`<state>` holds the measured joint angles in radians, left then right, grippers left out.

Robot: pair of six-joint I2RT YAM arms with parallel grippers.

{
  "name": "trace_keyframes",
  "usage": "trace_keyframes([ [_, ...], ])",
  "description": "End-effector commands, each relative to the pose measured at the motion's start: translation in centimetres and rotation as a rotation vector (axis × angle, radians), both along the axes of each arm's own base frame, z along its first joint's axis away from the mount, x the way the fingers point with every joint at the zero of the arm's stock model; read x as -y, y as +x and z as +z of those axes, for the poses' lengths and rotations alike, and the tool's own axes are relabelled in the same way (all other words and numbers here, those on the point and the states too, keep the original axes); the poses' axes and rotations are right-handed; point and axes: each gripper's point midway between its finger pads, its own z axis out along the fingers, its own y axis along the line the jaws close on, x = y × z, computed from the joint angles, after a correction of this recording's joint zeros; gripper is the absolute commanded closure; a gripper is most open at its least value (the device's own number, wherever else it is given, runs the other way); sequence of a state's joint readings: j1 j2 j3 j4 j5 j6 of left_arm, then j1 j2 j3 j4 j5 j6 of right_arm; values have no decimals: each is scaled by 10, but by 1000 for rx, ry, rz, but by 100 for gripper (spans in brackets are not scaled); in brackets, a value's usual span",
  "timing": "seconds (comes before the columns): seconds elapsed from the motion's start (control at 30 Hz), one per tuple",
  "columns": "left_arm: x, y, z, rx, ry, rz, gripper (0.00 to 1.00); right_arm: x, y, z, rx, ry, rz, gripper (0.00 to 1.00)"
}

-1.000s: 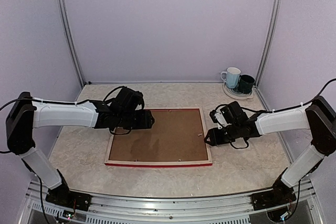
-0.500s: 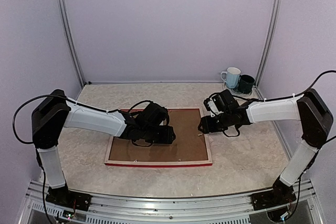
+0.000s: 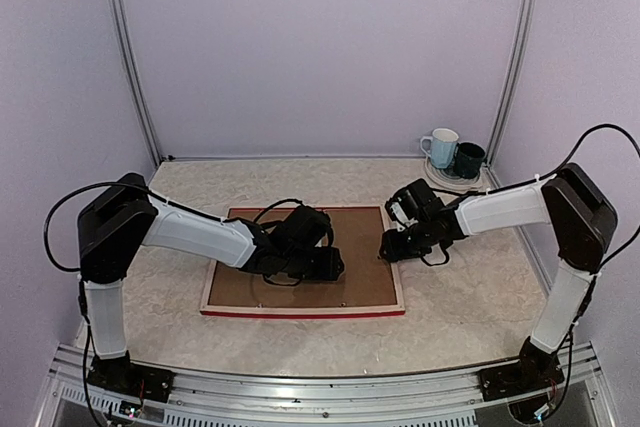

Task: Put the photo into the frame
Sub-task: Press the fastener onto the backboard.

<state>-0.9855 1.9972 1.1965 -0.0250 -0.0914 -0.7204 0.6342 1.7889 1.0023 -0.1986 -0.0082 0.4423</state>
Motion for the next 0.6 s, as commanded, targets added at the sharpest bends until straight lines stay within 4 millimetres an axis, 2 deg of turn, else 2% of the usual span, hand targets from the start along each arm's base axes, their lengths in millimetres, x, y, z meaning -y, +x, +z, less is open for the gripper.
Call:
trace_keyframes([
  [0.0, -4, -12, -33, -58, 47, -9, 49, 4, -5, -15, -23, -45, 7, 55],
  [0.37, -6, -15, -38, -71, 55, -12, 50, 4, -5, -25, -51, -72, 15, 58],
  [0.57, -8, -16, -41, -78, 65, -6, 51, 9, -16, -37, -82, -128, 40, 60],
])
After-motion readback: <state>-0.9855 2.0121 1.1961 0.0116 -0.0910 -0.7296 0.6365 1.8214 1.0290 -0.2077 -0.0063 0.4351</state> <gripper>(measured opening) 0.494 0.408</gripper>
